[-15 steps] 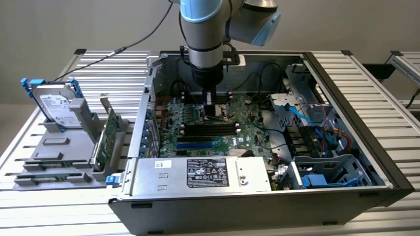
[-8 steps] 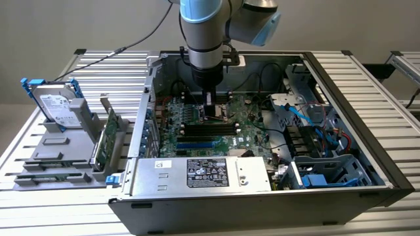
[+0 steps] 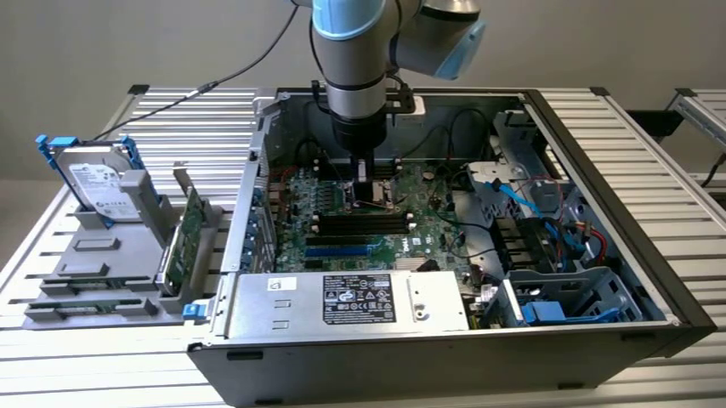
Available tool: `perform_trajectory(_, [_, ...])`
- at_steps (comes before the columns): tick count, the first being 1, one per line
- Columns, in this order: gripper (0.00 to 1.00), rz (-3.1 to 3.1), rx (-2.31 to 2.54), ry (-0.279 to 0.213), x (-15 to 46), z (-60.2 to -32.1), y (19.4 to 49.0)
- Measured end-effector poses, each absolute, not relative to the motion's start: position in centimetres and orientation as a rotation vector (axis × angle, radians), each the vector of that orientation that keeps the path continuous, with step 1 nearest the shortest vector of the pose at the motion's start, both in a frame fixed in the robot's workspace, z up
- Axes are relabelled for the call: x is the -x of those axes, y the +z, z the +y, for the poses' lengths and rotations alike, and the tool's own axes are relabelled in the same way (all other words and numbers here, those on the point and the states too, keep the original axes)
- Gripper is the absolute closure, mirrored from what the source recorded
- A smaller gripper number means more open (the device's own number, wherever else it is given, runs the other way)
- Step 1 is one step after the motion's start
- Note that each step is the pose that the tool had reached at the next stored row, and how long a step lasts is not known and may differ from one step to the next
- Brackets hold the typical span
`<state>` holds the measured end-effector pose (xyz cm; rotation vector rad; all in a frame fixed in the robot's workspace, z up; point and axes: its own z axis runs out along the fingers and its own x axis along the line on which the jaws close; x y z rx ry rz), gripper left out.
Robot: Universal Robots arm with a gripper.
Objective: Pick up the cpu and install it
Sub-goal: 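Place the cpu into insertion slot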
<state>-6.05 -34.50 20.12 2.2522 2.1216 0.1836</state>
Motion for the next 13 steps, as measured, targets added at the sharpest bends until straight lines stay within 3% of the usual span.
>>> perform_trajectory(13, [0.45,2.135,-2.24,0.184,6.05,-34.52,20.1])
